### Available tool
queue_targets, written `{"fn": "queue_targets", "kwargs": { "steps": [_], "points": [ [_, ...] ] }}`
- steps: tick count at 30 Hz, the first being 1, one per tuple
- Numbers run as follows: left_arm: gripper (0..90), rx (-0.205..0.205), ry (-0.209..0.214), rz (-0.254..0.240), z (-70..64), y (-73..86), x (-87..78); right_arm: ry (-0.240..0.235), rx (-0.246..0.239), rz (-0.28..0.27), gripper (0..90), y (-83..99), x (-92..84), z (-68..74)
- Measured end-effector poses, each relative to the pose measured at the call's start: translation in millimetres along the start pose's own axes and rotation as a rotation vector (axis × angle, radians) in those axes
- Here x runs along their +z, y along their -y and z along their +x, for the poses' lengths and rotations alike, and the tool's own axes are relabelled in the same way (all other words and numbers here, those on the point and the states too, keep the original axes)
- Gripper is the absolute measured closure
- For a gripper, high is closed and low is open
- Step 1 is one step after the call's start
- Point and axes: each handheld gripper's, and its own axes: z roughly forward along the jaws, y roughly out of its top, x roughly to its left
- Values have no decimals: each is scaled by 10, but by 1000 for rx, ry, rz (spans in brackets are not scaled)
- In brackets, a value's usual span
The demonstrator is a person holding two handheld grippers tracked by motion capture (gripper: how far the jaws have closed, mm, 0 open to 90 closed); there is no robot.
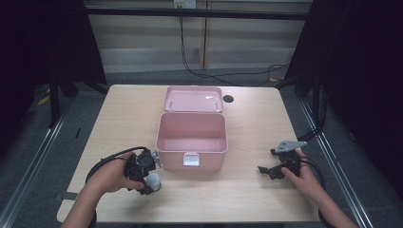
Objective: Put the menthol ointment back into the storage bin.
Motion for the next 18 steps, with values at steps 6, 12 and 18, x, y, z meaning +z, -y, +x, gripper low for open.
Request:
{"fn": "queue_targets", "kwargs": {
  "steps": [6,12,18],
  "points": [
    [405,10,-12,-1,-2,-84,-14,0,0,0,45,0,0,0],
    [440,18,-8,0,-6,-147,-20,0,-1,0,45,0,0,-1],
    [499,14,-21,16,-7,-178,-21,0,-1,0,45,0,0,0]
  ]
}}
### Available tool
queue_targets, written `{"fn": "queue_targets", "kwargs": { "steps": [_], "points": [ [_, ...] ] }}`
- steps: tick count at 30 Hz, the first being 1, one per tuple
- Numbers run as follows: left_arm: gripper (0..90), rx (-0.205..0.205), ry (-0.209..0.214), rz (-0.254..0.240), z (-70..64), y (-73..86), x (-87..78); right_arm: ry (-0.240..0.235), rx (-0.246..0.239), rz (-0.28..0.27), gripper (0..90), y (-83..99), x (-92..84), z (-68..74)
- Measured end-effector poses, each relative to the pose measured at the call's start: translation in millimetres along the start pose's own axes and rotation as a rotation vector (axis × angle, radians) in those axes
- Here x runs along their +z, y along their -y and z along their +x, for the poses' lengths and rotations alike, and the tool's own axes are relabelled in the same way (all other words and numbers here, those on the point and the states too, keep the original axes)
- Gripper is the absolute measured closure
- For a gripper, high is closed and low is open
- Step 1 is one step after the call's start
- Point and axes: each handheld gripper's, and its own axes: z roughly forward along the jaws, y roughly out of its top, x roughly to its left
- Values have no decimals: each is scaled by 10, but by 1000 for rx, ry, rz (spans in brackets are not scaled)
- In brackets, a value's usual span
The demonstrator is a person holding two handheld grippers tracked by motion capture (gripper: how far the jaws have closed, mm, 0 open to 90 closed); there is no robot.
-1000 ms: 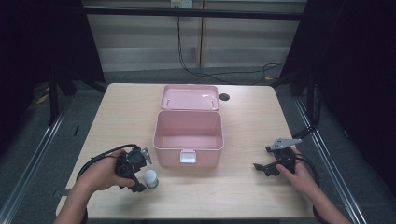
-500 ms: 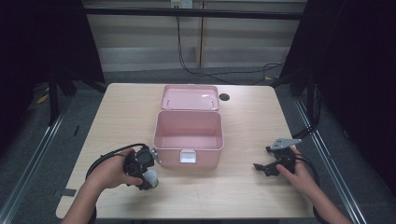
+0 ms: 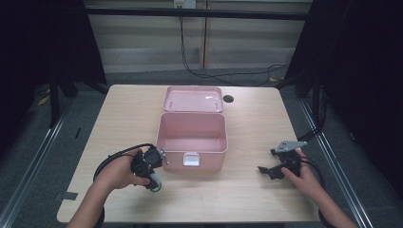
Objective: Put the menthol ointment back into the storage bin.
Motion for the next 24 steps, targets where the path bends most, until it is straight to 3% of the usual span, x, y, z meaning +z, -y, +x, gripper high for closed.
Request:
{"fn": "queue_targets", "kwargs": {
  "steps": [5,8,16,24],
  "points": [
    [502,-7,-6,19,-27,-23,2,0,0,0,45,0,0,0],
    [503,-22,14,25,-34,-33,-24,0,0,0,45,0,0,1],
    [504,-65,46,28,-84,-60,-212,1,1,0,45,0,0,1],
    [504,-159,61,49,-57,-97,-462,2,2,1,45,0,-2,3]
  ]
}}
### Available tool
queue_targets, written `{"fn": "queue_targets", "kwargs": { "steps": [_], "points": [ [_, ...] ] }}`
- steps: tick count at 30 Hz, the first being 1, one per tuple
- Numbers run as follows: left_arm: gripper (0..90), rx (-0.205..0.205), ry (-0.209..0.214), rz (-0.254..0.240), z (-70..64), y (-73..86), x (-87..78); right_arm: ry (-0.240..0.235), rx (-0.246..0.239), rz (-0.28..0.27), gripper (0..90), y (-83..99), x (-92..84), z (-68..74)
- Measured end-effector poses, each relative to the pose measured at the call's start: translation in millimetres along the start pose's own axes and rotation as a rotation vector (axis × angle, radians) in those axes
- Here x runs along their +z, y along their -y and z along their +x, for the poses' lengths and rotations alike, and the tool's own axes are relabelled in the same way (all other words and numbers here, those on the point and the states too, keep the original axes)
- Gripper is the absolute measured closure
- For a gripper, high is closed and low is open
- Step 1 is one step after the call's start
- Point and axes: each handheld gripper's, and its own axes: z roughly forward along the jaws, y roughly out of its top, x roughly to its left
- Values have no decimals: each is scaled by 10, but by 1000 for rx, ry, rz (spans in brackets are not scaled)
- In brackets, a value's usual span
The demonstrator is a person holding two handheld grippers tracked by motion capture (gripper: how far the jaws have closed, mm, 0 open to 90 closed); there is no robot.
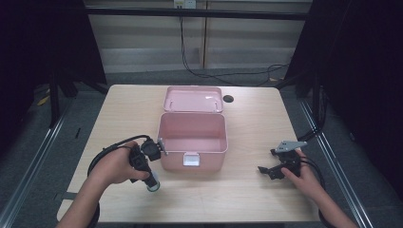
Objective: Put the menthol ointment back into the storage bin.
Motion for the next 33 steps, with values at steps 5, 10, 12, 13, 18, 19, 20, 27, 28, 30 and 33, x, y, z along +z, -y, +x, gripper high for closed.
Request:
{"fn": "queue_targets", "kwargs": {
  "steps": [5,10,12,13,18,19,20,27,28,30,33],
  "points": [
    [504,-25,8,8,5,-26,-158,1,1,0,45,0,0,1],
    [504,-51,8,-5,22,-41,-303,1,1,0,45,0,-1,2],
    [504,-58,1,-6,30,-48,-358,1,1,0,45,1,-1,2],
    [504,-51,-4,-2,39,-54,-390,2,3,0,45,0,0,3],
    [504,-62,-12,6,40,-97,-532,3,1,-2,45,0,1,2],
    [504,-64,-15,3,33,-107,-558,3,1,-2,45,0,1,2],
    [504,-67,-16,1,35,-118,-584,3,1,-2,45,0,0,3],
    [504,-72,-16,7,26,-189,-734,5,3,-2,45,1,-1,6],
    [505,-73,-14,7,27,-198,-753,5,3,-2,45,1,-1,6],
    [505,-79,-10,10,29,-225,-802,5,4,-2,45,1,-1,7],
    [504,-83,-18,0,43,-277,-880,5,5,-2,45,1,-1,8]
  ]
}}
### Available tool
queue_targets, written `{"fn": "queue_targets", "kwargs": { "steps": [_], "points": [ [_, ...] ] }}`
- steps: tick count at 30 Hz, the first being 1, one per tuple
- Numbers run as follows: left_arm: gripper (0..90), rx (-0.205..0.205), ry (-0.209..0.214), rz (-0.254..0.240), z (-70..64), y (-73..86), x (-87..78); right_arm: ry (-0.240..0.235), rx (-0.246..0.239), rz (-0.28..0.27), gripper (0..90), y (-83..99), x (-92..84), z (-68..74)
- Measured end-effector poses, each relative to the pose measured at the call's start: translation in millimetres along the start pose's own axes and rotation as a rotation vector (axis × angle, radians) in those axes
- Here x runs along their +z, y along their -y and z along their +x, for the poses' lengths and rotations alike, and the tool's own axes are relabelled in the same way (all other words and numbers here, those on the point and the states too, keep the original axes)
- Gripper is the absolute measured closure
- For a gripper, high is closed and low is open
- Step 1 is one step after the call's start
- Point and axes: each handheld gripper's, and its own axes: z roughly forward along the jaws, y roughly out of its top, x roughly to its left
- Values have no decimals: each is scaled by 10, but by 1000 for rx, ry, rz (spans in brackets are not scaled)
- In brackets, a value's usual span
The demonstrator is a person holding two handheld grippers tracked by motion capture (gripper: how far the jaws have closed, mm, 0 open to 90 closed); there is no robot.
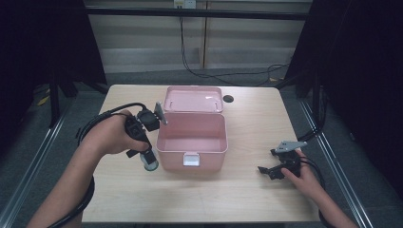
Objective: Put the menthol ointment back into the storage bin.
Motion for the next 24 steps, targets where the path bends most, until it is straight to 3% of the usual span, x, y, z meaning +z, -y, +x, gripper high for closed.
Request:
{"fn": "queue_targets", "kwargs": {
  "steps": [7,24],
  "points": [
    [505,2,-6,-11,16,-140,-115,-1,-1,2,45,-1,-1,-1],
    [505,-46,-13,-26,134,-405,-248,-1,-2,2,45,-1,-1,-2]
  ]
}}
